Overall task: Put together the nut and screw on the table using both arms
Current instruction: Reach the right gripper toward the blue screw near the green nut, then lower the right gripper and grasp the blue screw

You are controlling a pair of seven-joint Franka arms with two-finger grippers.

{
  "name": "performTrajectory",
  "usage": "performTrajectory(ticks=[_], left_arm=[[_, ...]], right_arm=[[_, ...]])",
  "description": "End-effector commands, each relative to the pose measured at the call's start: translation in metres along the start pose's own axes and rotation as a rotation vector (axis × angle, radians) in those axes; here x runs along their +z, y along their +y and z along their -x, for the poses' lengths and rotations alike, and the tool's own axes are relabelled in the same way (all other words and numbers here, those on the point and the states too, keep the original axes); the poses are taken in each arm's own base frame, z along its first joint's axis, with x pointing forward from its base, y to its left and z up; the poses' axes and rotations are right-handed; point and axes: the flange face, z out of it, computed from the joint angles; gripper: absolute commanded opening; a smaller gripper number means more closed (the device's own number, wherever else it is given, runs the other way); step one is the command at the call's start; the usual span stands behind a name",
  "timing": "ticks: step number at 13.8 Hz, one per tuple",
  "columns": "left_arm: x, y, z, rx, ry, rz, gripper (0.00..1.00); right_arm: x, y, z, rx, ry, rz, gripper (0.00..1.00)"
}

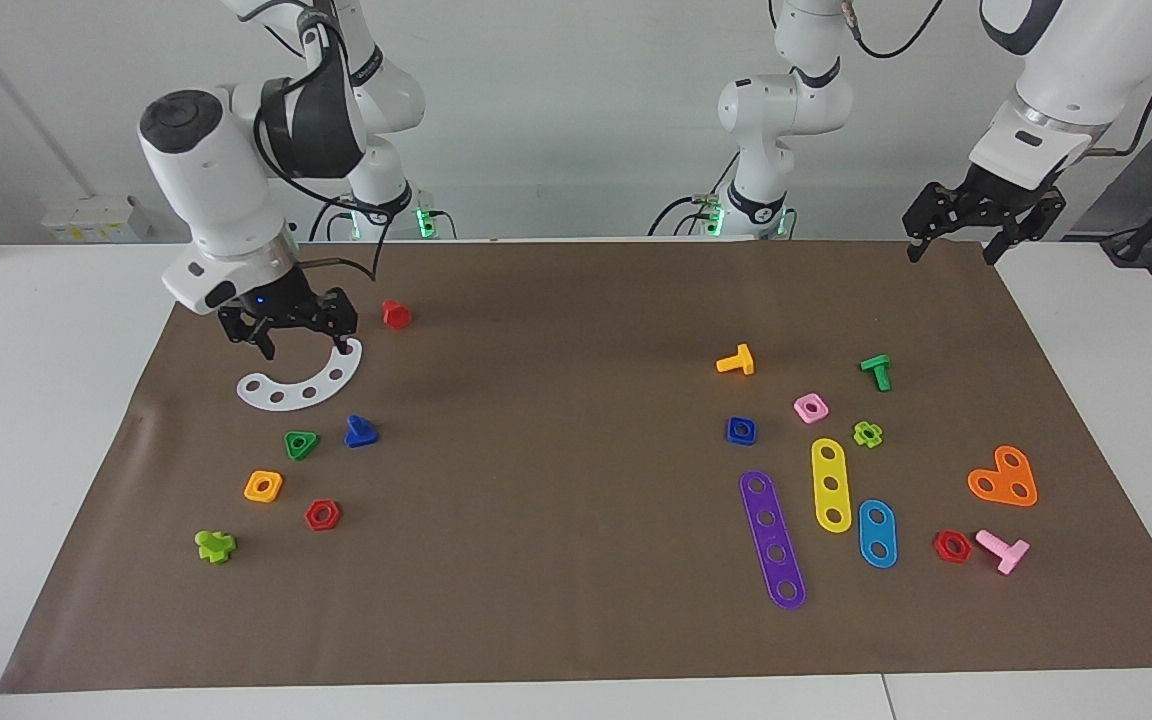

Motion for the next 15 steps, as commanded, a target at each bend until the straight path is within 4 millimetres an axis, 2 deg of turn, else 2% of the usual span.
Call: performTrajectory(ticks=[1, 7, 10, 15], left_arm=[[-0.001, -0.002, 0.009, -0.010, -0.007, -0.002, 1.00], [-0.001, 0.000, 0.009, -0.007, -0.007, -0.003, 1.00], [-0.001, -0.002, 0.009, -0.010, -0.007, -0.002, 1.00], [-0.001, -0.002, 0.009, -0.010, -0.007, -0.002, 1.00]], right_arm=[[0.023, -0.003, 0.008, -0.023, 0.019, -0.017, 1.00], [0.096, -0.013, 0.015, -0.052, 0.033, -0.015, 1.00], [0.123, -0.013, 0.013, -0.071, 0.045, -0.014, 1.00], [0.147, -0.004, 0.018, -0.112, 0.070, -0.009, 0.99]])
